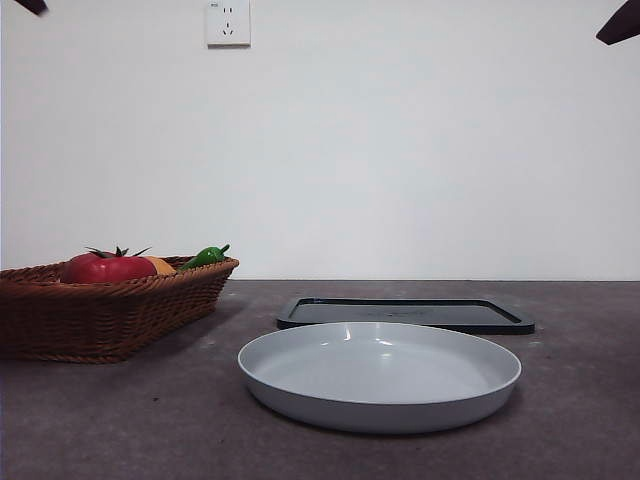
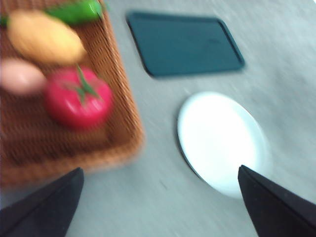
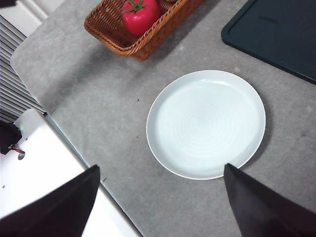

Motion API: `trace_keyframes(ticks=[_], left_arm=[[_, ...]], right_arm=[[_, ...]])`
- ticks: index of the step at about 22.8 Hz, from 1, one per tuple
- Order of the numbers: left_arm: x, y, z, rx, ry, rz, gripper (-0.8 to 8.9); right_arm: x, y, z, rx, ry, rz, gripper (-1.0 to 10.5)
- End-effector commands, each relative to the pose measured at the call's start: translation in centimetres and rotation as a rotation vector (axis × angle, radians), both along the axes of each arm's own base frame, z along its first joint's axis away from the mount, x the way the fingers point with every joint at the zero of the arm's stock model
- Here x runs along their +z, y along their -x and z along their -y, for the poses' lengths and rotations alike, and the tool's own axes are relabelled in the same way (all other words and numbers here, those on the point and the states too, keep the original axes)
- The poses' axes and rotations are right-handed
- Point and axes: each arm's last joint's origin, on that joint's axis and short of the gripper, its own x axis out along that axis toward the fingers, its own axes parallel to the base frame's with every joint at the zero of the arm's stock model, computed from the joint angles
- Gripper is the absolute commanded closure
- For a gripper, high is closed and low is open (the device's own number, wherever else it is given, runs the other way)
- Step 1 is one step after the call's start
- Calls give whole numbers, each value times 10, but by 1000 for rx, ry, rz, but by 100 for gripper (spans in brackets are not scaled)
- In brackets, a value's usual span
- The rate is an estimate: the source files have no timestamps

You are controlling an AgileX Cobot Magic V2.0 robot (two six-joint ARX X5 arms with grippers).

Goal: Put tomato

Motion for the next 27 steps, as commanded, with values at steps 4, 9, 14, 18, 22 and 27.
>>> trace_keyframes(ticks=[4, 9, 14, 18, 22, 27], left_arm=[[-2, -37, 3, 16, -100, 88, 313], [-20, -70, 8, 0, -188, 84, 313], [-41, -99, 17, -67, -276, 99, 313], [-54, -116, 23, -75, -313, 109, 313], [-64, -127, 26, -90, -331, 111, 312], [-79, -139, 28, -97, -337, 88, 312]], right_arm=[[6, -1, -1, 10, -2, 29, 546], [6, -1, -1, 10, -2, 30, 546], [6, -1, -1, 10, -2, 29, 546], [6, -1, -1, 10, -2, 28, 546], [6, -1, -1, 8, -3, 26, 546], [6, -1, -1, 8, -3, 26, 546]])
